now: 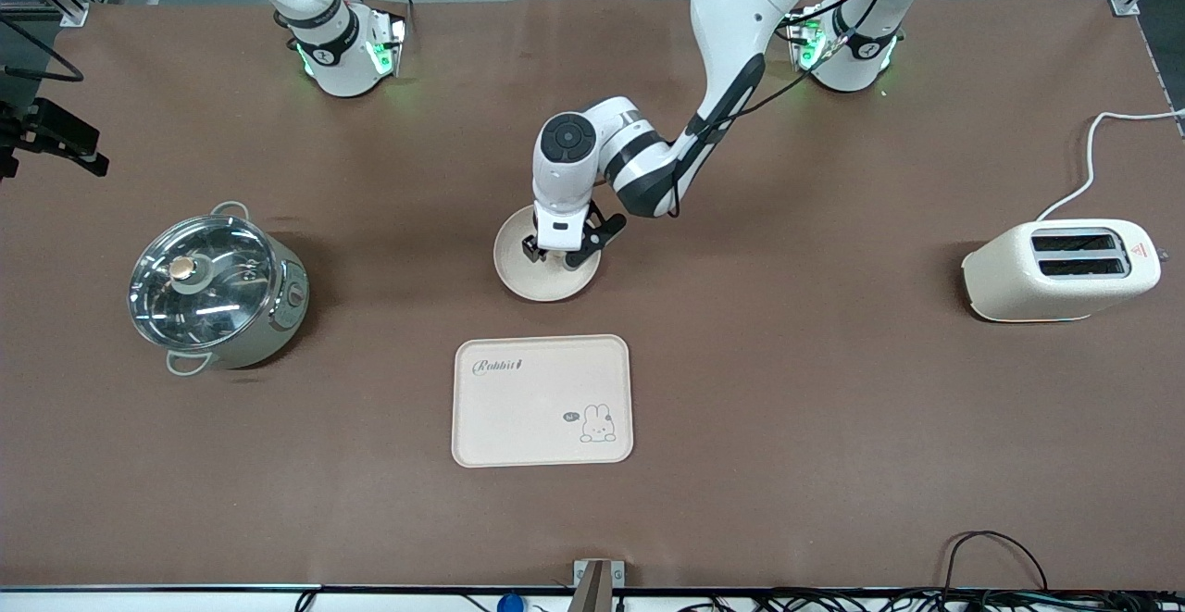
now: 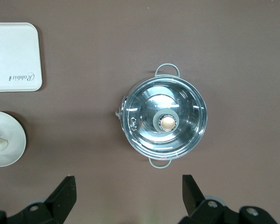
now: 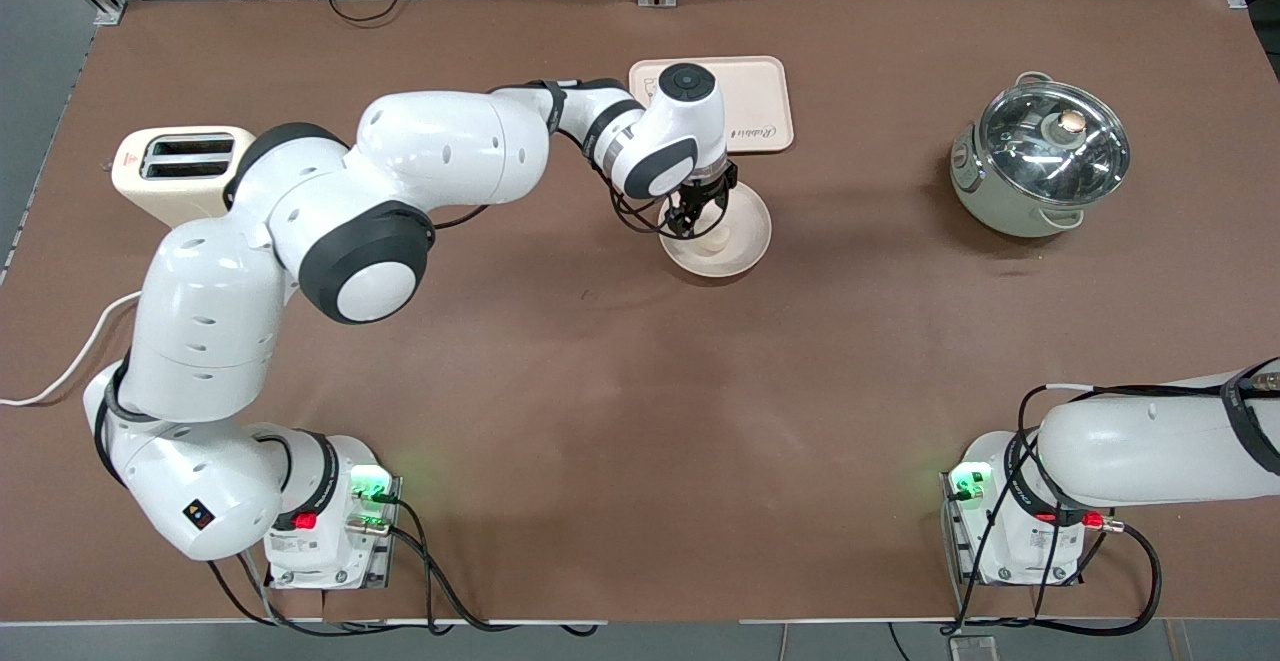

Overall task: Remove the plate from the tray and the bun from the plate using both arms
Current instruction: 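Lower the left gripper into the plate and grasp the bun, then lift the bun with the left gripper and carry it toward the toaster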

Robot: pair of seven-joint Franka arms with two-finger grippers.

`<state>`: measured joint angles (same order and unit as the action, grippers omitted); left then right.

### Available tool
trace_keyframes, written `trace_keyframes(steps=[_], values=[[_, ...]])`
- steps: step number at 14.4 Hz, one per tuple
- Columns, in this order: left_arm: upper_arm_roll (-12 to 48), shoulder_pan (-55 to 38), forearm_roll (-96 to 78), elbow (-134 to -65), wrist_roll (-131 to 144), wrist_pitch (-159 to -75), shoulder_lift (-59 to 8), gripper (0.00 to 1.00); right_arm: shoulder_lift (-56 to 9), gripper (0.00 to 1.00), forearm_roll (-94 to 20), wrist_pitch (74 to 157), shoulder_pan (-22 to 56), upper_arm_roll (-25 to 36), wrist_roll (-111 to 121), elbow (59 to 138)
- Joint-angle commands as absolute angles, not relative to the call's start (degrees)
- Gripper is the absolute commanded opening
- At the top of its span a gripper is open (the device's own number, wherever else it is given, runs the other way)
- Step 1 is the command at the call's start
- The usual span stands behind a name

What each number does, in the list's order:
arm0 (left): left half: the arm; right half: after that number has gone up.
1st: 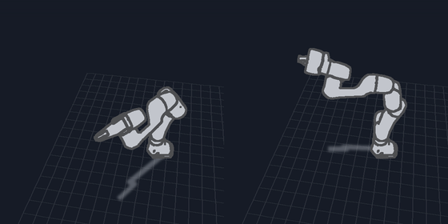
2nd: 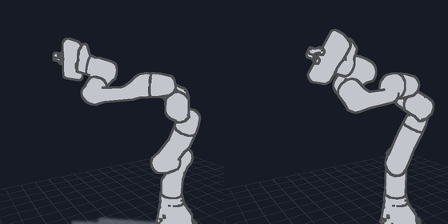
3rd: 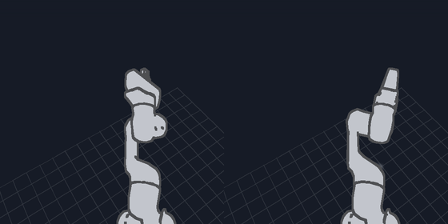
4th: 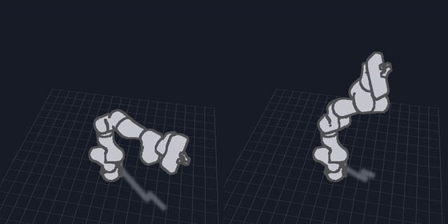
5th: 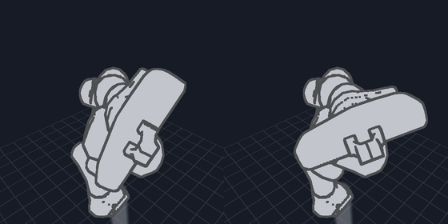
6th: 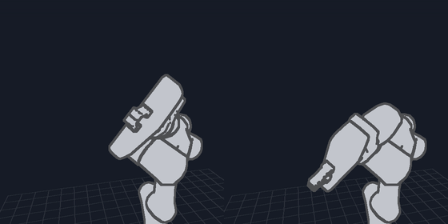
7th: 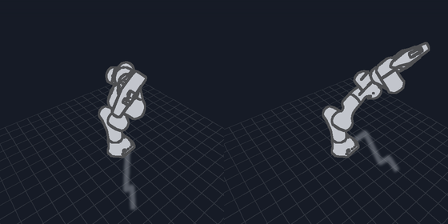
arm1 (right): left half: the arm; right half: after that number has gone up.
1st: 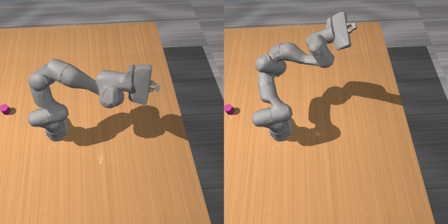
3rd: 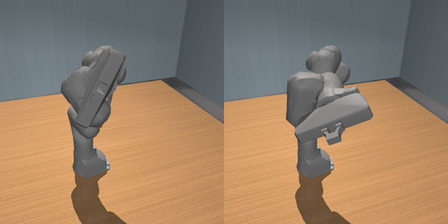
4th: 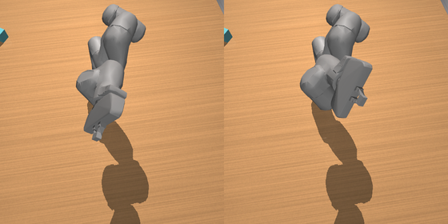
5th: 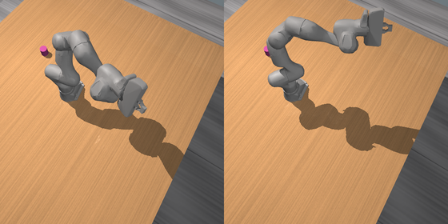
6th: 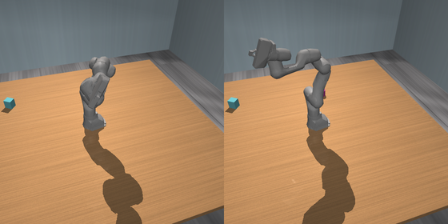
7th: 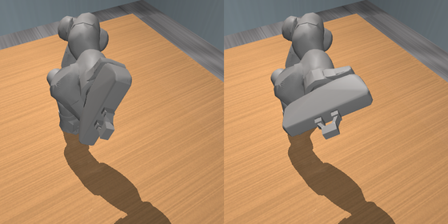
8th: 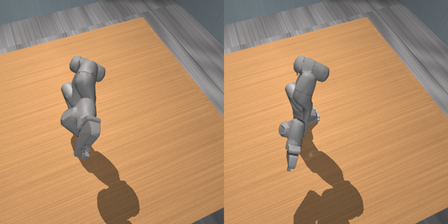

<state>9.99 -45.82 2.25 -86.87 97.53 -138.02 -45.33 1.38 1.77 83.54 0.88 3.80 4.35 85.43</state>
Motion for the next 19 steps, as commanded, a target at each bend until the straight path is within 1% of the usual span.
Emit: trace_keyframes(steps=[1, 3, 4, 5, 7, 8, 9, 12, 15, 19], values=[[9.4, -46.67, 3.16, -85.6, 99.67, -141.75, -47.72, 0.61, 2.55, 1.0, 2.9, 82.79, 1.14, 4.48, 4.22, 86.4], [9.4, -47.19, 3.25, -85.69, 99.67, -142.29, -48.25, 0.42, 2.55, 1.0, 2.9, 82.97, 1.05, 4.66, 4.22, 86.31], [9.4, -47.46, 3.25, -85.78, 99.67, -142.29, -48.43, 0.35, 2.55, 1.0, 2.9, 83.06, 1.05, 4.66, 4.13, 86.31], [9.4, -47.46, 3.34, -85.87, 99.67, -142.12, -48.34, 0.25, 2.55, 1.0, 2.9, 83.14, 1.05, 4.66, 4.13, 86.31], [9.23, -47.37, 3.34, -85.87, 99.67, -141.68, -47.73, 0.08, 2.55, 1.0, 2.9, 83.41, 1.05, 4.75, 4.13, 86.31], [9.14, -47.2, 3.34, -85.78, 99.67, -141.24, -47.2, 0.03, 2.55, 1.0, 2.9, 83.41, 0.97, 4.75, 4.13, 86.31], [8.97, -46.94, 3.51, -85.61, 99.41, -139.76, -46.07, 0.01, 2.55, 1.0, 2.9, 83.15, 0.97, 4.75, 4.13, 86.31], [7.3, -45.36, 6.76, -85.43, 98.97, -134.75, -41.15, 0.0, 2.64, 1.0, 2.9, 82.97, 0.97, 4.75, 4.13, 86.31], [7.38, -38.7, 9.75, -85.78, 95.21, -128.17, -36.14, 0.0, 3.43, 1.0, 2.55, 83.06, 1.05, 4.48, 3.34, 86.31], [7.47, -29.64, 9.84, -86.39, 83.08, -119.02, -32.53, 0.01, 4.22, 1.0, 1.67, 82.97, 1.14, 4.39, 1.67, 86.66]])
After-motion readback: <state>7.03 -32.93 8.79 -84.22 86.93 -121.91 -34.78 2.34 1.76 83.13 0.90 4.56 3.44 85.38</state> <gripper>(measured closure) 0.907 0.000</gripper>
